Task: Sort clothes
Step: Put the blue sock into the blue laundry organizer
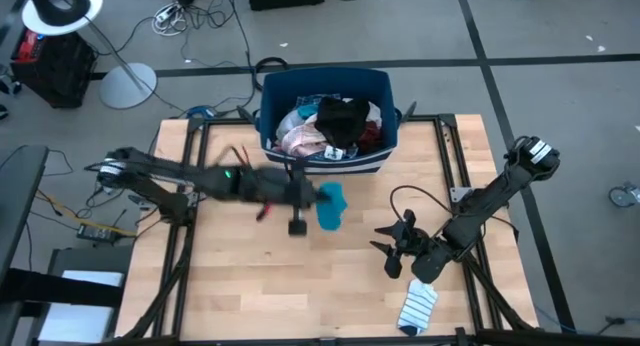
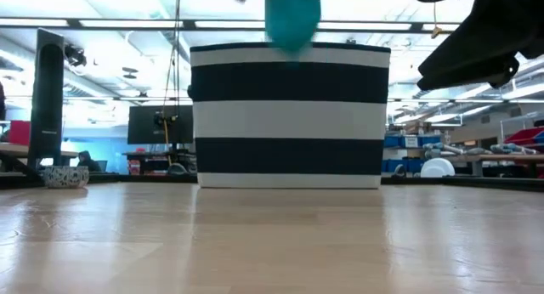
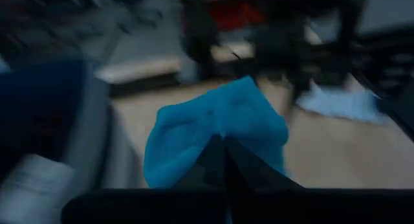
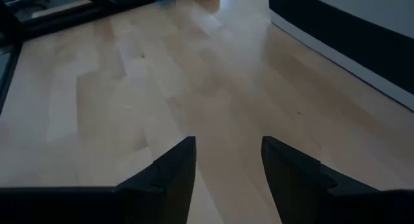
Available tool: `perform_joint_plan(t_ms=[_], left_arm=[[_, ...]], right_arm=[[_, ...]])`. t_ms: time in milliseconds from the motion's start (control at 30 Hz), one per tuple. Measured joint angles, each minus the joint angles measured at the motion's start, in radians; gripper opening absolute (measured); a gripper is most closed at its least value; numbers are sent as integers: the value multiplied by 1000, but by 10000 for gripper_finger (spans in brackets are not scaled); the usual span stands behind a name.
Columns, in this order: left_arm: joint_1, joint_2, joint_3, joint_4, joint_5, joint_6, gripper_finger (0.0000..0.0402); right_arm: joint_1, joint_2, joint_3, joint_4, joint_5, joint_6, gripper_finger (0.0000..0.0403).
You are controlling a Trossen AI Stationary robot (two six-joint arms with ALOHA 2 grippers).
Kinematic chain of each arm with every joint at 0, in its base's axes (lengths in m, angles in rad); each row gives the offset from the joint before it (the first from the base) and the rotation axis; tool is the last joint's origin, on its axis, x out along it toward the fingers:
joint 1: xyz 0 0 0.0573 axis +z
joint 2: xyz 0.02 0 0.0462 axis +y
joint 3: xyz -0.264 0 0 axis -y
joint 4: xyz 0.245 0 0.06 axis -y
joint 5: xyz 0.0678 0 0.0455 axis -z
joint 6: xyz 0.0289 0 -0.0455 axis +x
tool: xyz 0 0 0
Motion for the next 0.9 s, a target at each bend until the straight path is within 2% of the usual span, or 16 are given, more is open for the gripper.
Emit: perform_joint_plan(t_ms=[267,400,600,733,900], left_arm=[[259,-38,295,-205,-8,154,0],[408,-31,359,-224,37,169,0],[562,-16,325,-240,151,90,0],[607,29,220,-202,189,75,3],[651,107,71,-38,190,-20,4]], right_arm=[[-19,41,0,4,0,1,178],[-30,58,0,7,-1,2,178],[-32,66,0,7,-2,1,178],[-34,65,0,8,-2,0,178],[-34,65,0,8,-2,0,178]])
